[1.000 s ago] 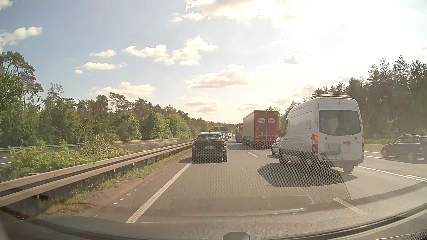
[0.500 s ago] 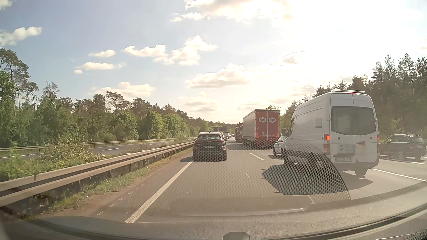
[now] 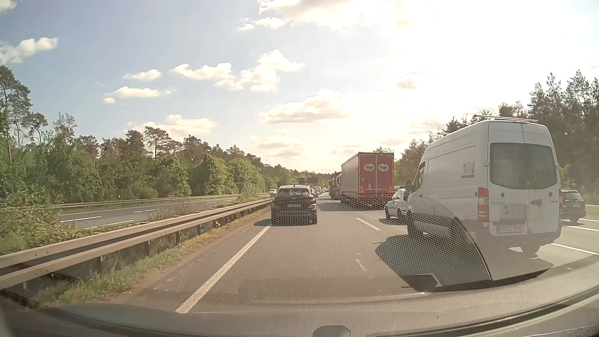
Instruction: Follow the waypoints while adhering to traffic rules and regulations
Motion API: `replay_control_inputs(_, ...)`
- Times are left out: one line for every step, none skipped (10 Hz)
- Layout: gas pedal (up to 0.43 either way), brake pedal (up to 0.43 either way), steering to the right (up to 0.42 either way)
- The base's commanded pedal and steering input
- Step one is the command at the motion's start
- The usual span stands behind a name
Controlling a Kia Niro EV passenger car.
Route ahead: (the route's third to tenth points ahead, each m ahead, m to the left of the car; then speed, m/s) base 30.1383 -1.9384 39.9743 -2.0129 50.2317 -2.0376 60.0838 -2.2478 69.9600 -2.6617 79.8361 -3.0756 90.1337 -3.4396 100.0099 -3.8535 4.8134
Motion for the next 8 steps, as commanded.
replay_control_inputs(0.087,0.0,0.001)
replay_control_inputs(0.087,0.0,0.001)
replay_control_inputs(0.087,0.0,0.001)
replay_control_inputs(0.087,0.0,0.001)
replay_control_inputs(0.087,0.0,0.001)
replay_control_inputs(0.087,0.0,0.001)
replay_control_inputs(0.087,0.0,0.001)
replay_control_inputs(0.098,0.0,0.001)
